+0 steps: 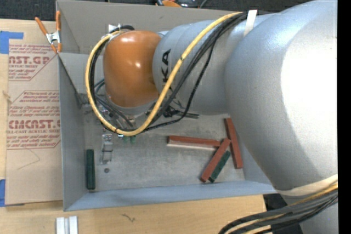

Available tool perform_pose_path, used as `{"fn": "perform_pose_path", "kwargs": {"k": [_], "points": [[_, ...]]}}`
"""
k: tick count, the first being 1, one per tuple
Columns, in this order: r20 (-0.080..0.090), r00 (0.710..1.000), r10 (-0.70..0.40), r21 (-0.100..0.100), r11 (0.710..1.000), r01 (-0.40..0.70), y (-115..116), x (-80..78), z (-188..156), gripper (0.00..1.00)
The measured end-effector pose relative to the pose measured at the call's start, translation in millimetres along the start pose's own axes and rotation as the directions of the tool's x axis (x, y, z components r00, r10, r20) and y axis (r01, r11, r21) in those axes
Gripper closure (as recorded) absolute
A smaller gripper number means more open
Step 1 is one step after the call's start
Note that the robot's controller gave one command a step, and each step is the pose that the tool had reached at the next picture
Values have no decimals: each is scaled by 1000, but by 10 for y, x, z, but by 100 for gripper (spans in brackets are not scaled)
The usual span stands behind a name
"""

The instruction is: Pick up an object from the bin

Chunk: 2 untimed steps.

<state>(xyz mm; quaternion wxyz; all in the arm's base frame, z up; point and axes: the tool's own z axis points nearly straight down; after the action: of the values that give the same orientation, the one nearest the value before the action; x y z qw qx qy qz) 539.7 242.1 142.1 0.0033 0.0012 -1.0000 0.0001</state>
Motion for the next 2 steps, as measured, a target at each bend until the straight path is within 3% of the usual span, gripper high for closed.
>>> {"fn": "perform_pose_path", "kwargs": {"k": [1, 2], "points": [[3, 821, -570, 4, 821, 570, -587, -336, 740, 0], [8, 624, -782, 10, 624, 782, -1425, -306, -77, 0]]}}
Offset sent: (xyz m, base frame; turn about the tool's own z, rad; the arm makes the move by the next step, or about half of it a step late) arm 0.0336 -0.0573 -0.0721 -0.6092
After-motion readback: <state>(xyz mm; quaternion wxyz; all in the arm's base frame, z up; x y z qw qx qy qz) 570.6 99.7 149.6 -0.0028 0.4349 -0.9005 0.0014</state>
